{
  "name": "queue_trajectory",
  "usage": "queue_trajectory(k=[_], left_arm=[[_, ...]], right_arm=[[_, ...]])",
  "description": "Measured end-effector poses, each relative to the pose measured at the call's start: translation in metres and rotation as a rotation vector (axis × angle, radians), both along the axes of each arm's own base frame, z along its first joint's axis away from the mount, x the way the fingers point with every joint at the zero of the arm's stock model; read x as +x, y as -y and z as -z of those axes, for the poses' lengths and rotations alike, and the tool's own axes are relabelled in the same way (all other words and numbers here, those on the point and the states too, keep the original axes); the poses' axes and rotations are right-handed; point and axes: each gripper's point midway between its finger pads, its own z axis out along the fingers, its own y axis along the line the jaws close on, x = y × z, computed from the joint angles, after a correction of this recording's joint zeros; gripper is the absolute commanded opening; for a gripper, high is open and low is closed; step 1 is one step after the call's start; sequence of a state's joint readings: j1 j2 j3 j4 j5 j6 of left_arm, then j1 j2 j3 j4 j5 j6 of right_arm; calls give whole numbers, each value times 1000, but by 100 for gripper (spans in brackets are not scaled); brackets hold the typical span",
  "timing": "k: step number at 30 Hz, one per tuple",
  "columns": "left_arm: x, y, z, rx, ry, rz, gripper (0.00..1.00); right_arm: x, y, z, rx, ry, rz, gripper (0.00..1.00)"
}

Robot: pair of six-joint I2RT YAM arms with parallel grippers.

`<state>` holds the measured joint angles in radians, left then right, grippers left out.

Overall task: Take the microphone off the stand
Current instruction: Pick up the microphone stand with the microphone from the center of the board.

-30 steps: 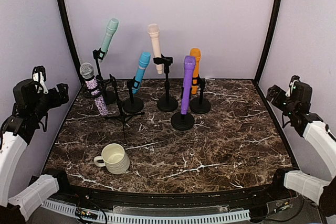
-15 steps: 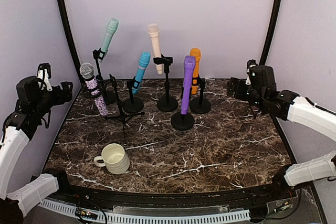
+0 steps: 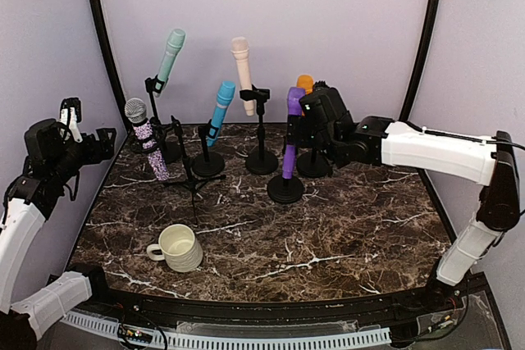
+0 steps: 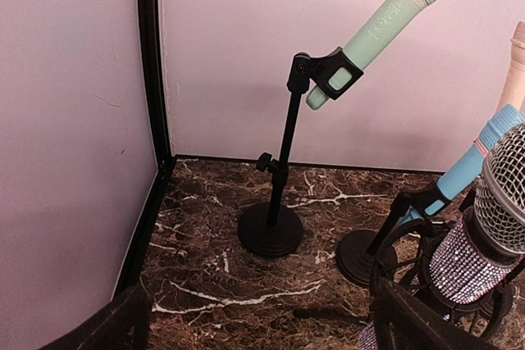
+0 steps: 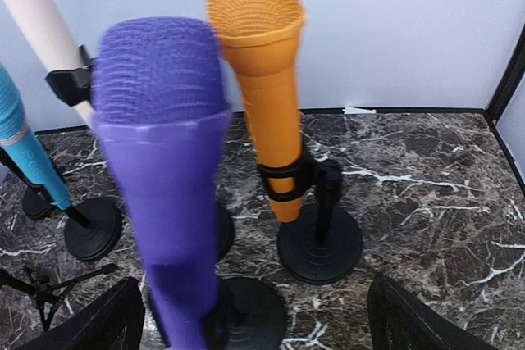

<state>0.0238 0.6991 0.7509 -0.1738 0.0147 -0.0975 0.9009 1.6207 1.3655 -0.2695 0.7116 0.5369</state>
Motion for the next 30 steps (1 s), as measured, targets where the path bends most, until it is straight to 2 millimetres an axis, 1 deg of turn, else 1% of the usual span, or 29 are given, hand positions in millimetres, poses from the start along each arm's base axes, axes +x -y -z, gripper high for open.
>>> queue_trajectory(k=[2, 6, 9, 12, 15, 17, 22, 30], left_arm=[[-1, 0, -1, 2, 4, 3, 97], [-1, 1, -2, 5, 5, 4, 97], [-1, 1, -1, 6, 4, 4, 97], [-2, 1, -1, 6, 3, 5, 97], [-3, 1, -3, 6, 8, 5, 97], [-4, 1, -4, 7, 13, 5, 97], [-4, 1, -5, 7, 17, 6, 97], [-5, 1, -6, 7, 22, 4, 97]], right_arm=[[-2, -17, -3, -7, 8, -15, 96], [-6, -36, 3, -16, -2, -19, 95], [1, -44, 13, -26, -27, 20, 93], [11, -52, 29, -44, -55, 68, 93], [14, -51, 46, -77, -82, 100, 90], [12, -47, 54, -95, -99, 114, 86], [13, -44, 54, -86, -94, 139, 71], [13, -44, 55, -75, -87, 144, 62]])
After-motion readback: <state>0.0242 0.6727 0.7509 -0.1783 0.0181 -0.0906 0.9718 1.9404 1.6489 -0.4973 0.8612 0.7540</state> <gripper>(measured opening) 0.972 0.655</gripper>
